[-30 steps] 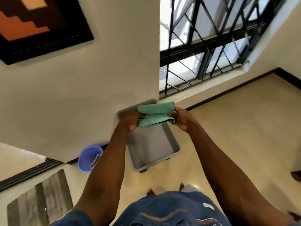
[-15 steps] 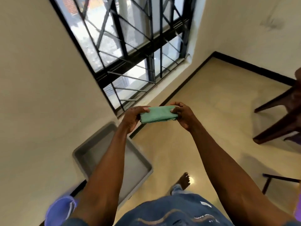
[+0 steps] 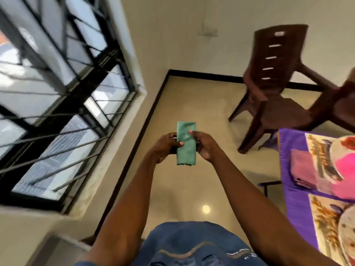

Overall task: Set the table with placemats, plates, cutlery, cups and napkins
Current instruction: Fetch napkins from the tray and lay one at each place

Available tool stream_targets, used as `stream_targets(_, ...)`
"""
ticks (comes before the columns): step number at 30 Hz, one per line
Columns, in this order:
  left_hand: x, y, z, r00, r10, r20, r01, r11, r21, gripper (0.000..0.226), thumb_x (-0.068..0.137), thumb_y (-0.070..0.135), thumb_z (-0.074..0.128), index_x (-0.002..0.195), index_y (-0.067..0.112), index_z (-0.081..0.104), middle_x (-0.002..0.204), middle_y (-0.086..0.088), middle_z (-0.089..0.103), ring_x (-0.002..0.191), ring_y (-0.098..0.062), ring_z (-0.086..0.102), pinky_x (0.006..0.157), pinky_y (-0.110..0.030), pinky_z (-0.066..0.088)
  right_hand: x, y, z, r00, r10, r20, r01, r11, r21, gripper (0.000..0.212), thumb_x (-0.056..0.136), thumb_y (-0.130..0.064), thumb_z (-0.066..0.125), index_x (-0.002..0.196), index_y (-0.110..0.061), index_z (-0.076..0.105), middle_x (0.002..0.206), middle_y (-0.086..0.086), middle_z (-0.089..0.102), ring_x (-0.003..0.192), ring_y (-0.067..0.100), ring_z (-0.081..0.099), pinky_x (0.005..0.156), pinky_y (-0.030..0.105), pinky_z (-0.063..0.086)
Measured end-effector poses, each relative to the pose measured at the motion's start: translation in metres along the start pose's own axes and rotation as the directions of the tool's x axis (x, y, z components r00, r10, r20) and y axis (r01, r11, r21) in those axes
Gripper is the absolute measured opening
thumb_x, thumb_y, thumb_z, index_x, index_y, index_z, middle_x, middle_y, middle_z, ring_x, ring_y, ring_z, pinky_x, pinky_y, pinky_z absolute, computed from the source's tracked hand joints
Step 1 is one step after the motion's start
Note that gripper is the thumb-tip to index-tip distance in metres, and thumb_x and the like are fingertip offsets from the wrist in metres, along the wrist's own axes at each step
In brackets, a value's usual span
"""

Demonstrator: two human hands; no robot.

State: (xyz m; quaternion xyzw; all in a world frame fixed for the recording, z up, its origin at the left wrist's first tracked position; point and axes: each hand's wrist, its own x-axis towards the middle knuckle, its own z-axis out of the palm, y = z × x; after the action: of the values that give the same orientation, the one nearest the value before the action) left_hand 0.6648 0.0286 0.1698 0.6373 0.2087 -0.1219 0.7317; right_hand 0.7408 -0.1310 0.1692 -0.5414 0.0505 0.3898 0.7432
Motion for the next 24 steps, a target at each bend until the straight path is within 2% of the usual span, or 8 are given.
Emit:
stream_targets(3,0.061,0.012,0.046,0.999,-0.019,0.045,0.019,1.0,0.003,0.029,0.087,-0.005,0.064,0.113,0.009,0.062,0.109,-0.014,0.071,0.097,-0.029,0.07,0.078,-0.041,0.058,0.012,-0.017,-0.054,0.995,0.02,-0.1,-0.017,0.999,0.031,0.038,0.087,-0.011,0.065,0.121,0.006,0.062,0.109,0.019,0.067,0.095,0.03,0.065,0.091,0.044,0.054)
stream_targets(5,0.095,0.02,0.072,0.994,-0.045,0.097,0.042,0.999,0.031,0.028,0.087,-0.005,0.063,0.109,0.013,0.062,0.104,-0.013,0.072,0.094,-0.027,0.07,0.081,-0.041,0.058,0.02,-0.029,-0.083,0.987,0.011,-0.16,-0.001,0.998,0.062,0.036,0.088,-0.006,0.062,0.122,0.005,0.061,0.115,0.023,0.066,0.101,0.034,0.063,0.099,0.051,0.049)
stream_targets(9,0.182,0.042,0.127,0.967,-0.123,0.222,0.113,0.992,0.058,0.029,0.088,-0.008,0.06,0.107,0.012,0.062,0.101,-0.012,0.071,0.093,-0.027,0.069,0.091,-0.046,0.054,0.043,-0.062,-0.141,0.959,0.021,-0.282,0.048,0.971,0.234,0.023,0.092,-0.012,0.059,0.112,-0.003,0.065,0.106,0.02,0.069,0.094,0.034,0.065,0.093,0.05,0.051)
stream_targets(13,0.274,0.068,0.172,0.923,-0.181,0.339,0.131,0.978,0.165,0.026,0.09,-0.004,0.057,0.109,0.013,0.061,0.1,-0.01,0.07,0.086,-0.022,0.067,0.084,-0.04,0.054,0.085,-0.095,-0.192,0.897,0.001,-0.442,0.129,0.956,0.264,0.037,0.092,-0.013,0.058,0.126,0.001,0.059,0.121,0.023,0.064,0.105,0.037,0.063,0.1,0.054,0.047)
stream_targets(16,0.337,0.096,0.206,0.887,-0.208,0.412,0.123,0.967,0.224,0.013,0.096,0.018,0.057,0.106,0.015,0.064,0.094,-0.004,0.071,0.081,-0.017,0.067,0.073,-0.032,0.054,0.117,-0.129,-0.223,0.796,-0.095,-0.598,0.233,0.959,0.158,0.03,0.091,-0.001,0.058,0.121,0.001,0.058,0.11,0.018,0.068,0.094,0.033,0.067,0.083,0.043,0.056)
stream_targets(19,0.396,0.127,0.242,0.856,-0.211,0.472,0.069,0.951,0.3,0.014,0.1,0.026,0.053,0.105,0.019,0.064,0.091,0.002,0.071,0.076,-0.011,0.066,0.07,-0.028,0.052,0.143,-0.168,-0.249,0.737,-0.156,-0.658,0.302,0.946,0.114,0.024,0.092,0.005,0.057,0.113,-0.008,0.059,0.093,0.004,0.07,0.074,0.014,0.069,0.063,0.026,0.057)
stream_targets(22,0.45,0.15,0.276,0.845,-0.195,0.499,0.03,0.947,0.318,0.014,0.099,0.018,0.053,0.105,0.018,0.066,0.094,0.0,0.072,0.081,-0.015,0.066,0.07,-0.028,0.051,0.163,-0.197,-0.276,0.71,-0.131,-0.692,0.349,0.919,0.185,0.018,0.091,0.0,0.061,0.107,-0.008,0.061,0.095,0.008,0.072,0.075,0.018,0.071,0.066,0.029,0.057)
stream_targets(24,0.482,0.164,0.306,0.838,-0.219,0.5,0.104,0.963,0.247,0.017,0.099,0.013,0.052,0.111,0.013,0.065,0.098,-0.006,0.073,0.083,-0.02,0.07,0.07,-0.031,0.056,0.17,-0.212,-0.298,0.699,-0.081,-0.711,0.343,0.91,0.233,0.013,0.09,-0.007,0.065,0.102,-0.01,0.062,0.094,0.011,0.071,0.075,0.023,0.067,0.064,0.032,0.052)
